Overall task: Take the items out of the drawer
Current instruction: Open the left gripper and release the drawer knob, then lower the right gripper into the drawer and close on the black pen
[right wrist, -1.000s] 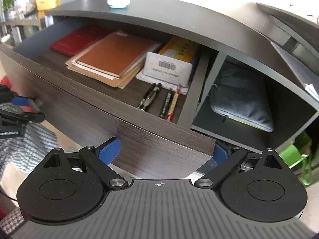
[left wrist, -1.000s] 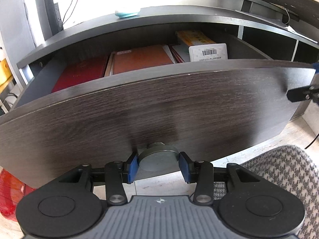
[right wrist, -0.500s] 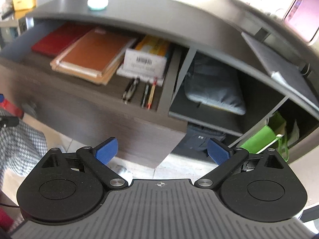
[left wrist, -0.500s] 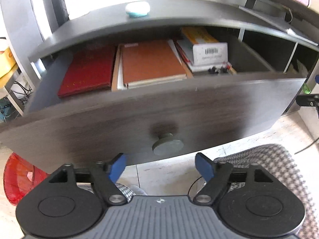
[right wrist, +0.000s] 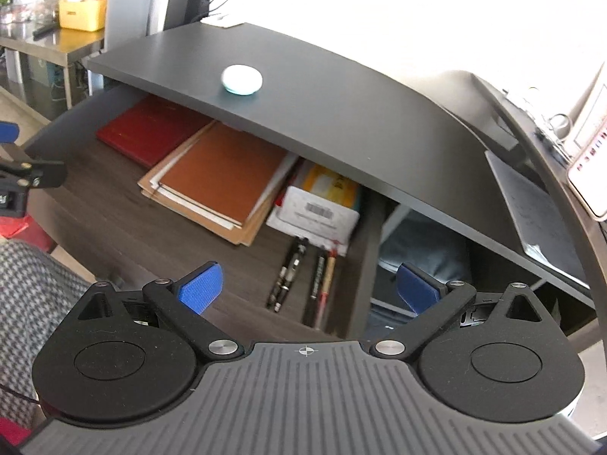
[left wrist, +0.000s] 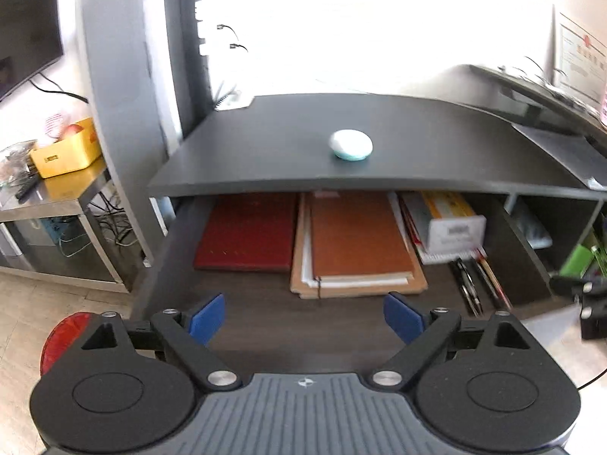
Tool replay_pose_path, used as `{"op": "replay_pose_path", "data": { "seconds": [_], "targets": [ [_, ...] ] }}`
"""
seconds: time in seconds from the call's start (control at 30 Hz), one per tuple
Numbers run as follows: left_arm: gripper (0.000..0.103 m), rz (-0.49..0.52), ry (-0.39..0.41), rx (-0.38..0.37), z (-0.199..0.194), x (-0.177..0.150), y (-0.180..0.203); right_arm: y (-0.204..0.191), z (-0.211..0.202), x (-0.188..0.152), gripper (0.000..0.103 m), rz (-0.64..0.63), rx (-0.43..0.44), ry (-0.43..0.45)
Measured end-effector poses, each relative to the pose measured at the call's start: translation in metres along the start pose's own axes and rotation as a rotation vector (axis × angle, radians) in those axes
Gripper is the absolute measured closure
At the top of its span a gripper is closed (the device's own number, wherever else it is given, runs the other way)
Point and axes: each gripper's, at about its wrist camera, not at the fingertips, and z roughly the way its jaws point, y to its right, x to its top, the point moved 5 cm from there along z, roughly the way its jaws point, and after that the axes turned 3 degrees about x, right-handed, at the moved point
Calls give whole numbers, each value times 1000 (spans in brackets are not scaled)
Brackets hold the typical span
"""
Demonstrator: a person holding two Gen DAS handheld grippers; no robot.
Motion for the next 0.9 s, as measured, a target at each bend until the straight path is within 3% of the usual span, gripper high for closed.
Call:
{"op": "replay_pose_path", "data": {
  "seconds": [0.27,0.47,0.63,0.9],
  "targets": [
    [11,-8,1,-1,21,7,3,8,37,23,5,58,72,-77],
    [11,2,-8,3,43,9,2,37,102,24,29,221,106,-221],
    [11,8,-29,10,60,10,0,42,149,9,45,273,101,-326],
    [11,9,-49,3,72,8,2,37,172,0,44,268,99,-369]
  ]
}}
